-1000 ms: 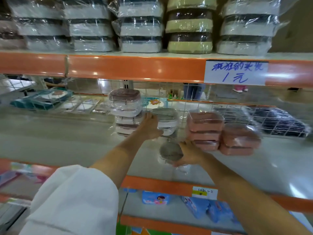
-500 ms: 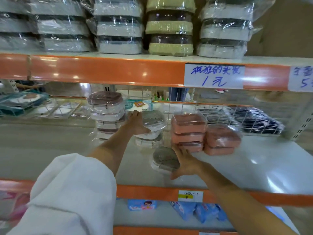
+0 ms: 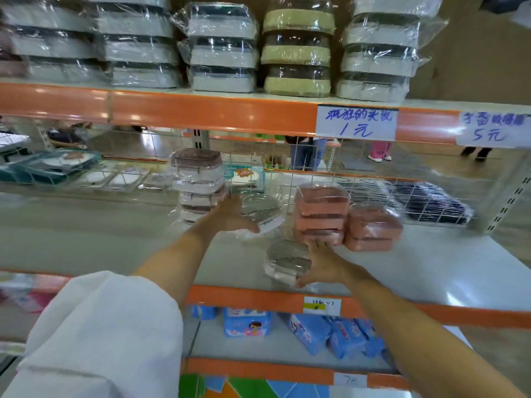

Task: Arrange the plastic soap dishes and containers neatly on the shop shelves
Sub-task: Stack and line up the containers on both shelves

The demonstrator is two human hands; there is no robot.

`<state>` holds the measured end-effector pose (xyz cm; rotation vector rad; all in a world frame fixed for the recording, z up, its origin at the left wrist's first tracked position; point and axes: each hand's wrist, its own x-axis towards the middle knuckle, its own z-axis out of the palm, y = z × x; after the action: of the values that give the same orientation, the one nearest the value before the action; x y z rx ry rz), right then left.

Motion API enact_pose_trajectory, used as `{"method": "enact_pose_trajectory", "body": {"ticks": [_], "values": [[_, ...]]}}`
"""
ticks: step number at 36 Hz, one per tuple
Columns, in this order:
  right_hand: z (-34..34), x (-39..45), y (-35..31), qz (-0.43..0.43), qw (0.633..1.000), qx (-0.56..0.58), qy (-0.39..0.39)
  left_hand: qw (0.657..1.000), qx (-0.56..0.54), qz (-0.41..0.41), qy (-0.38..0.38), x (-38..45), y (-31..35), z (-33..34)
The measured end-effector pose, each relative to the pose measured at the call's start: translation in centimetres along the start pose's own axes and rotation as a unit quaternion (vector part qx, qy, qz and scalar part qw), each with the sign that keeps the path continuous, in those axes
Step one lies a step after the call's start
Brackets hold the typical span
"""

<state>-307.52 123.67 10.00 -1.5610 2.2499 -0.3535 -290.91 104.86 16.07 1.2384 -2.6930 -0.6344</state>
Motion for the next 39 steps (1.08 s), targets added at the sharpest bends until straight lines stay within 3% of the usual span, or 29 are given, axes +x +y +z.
{"method": "enact_pose_trajectory", "body": {"ticks": [6,12,22,28,39], "values": [[-1.1,-3.5,-1.7,0.001,1.000,0.028,-0.005,0.991,-0.096,0.020,-0.088,-2.2,-3.9,-0.5],[-2.4,-7.7,-4.9,-0.024,0.999,0.025,-0.001,0.993,-0.052,0.013,-0.105,-11.8,-0.2,-4.8],[-7.4,-15.5,-9.9,-0.051,0.998,0.007,-0.021,0.984,-0.046,0.059,-0.163,-19.9,2.9,-13.0],[-11.8,-20.0,-12.3,-0.069,0.998,-0.003,0.013,0.984,-0.044,0.100,-0.144,-23.3,6.0,-18.0],[-20.3,-24.3,-15.1,-0.063,0.995,0.014,0.081,0.965,-0.167,0.176,-0.095,-25.8,11.6,-23.3]]}}
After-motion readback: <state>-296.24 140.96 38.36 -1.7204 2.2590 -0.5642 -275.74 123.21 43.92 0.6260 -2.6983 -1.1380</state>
